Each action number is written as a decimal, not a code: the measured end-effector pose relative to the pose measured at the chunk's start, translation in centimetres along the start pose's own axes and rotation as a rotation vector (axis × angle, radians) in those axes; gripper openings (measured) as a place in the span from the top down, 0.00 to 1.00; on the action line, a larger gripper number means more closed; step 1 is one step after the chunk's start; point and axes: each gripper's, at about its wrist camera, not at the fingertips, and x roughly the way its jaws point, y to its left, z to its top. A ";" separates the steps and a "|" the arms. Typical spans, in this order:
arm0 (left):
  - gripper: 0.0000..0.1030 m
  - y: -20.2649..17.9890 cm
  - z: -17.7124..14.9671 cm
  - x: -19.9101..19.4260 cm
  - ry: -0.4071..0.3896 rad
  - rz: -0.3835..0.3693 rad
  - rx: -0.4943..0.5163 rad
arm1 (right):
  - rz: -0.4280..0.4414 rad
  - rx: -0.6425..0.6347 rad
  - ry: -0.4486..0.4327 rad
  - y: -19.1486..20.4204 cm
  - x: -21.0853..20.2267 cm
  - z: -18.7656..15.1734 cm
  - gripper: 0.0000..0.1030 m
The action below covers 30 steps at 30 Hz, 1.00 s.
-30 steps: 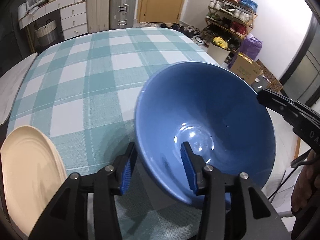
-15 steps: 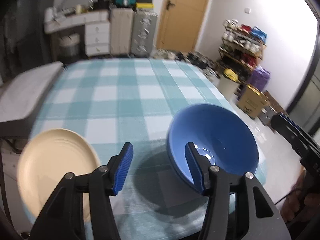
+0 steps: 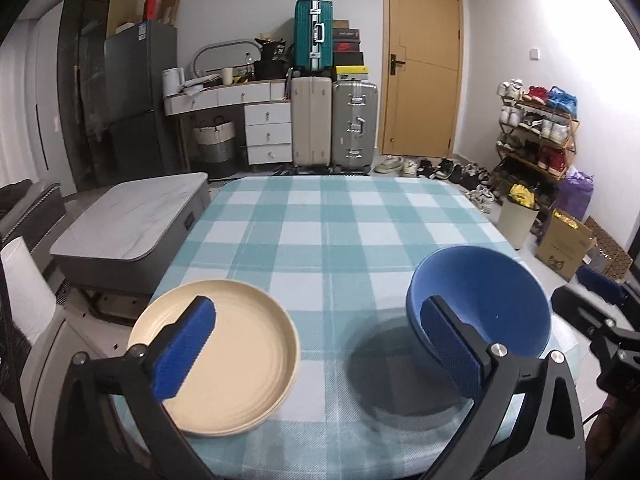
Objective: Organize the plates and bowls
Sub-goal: 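Raise both grippers and move them to the rims of the bowl stack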
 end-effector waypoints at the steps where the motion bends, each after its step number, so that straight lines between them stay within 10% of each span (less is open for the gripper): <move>1: 0.00 0.0 -0.2 -0.1 0.000 -0.001 0.001 | -0.013 -0.012 -0.015 0.2 -0.2 -0.1 0.20; 19: 0.00 -1.0 -0.4 0.0 0.033 -0.031 0.039 | -0.237 -0.211 -0.317 1.0 -5.4 1.6 0.01; 30: 0.00 -2.7 1.3 4.0 0.144 -0.100 0.053 | -0.207 -0.053 -0.164 -1.9 -1.5 1.5 0.01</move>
